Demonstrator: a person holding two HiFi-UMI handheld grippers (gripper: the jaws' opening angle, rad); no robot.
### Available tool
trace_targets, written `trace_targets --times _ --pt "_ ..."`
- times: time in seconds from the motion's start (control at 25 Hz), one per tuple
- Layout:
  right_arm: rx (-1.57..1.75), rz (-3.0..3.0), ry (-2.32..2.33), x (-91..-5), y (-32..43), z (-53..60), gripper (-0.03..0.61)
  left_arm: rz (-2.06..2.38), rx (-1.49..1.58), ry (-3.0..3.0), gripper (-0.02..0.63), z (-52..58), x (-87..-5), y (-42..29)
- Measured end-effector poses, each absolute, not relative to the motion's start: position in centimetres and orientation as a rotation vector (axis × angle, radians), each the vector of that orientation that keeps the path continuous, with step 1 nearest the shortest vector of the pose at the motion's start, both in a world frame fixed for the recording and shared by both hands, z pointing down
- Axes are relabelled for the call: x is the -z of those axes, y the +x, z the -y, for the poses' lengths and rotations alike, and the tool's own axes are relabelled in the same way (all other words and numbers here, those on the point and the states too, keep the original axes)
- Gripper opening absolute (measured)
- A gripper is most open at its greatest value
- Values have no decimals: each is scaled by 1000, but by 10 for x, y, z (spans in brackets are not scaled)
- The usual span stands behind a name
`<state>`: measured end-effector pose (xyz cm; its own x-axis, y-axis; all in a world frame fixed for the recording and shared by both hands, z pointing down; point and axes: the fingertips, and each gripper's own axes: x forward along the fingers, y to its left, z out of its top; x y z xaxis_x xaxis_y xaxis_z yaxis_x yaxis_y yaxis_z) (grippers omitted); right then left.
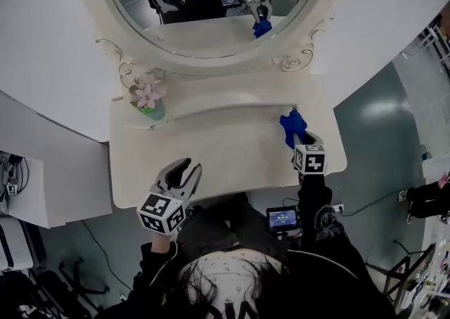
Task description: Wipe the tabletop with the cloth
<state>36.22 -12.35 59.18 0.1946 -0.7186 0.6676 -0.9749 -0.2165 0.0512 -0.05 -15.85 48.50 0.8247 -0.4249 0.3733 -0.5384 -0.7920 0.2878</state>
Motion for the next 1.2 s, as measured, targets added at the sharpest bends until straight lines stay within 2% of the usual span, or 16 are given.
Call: trace_targets --times 0.4,0.88,1.2 --pt "-651 1863 1794 -574 151 178 87 851 -363 2588 124 164 -485 -131" --pt "-512 2219 1282 -582 -130 236 86 1123 -303 2449 124 140 -491 -263" --pt "-431 2305 952 -610 -269 238 87 1368 -289 2292 124 110 -495 -347"
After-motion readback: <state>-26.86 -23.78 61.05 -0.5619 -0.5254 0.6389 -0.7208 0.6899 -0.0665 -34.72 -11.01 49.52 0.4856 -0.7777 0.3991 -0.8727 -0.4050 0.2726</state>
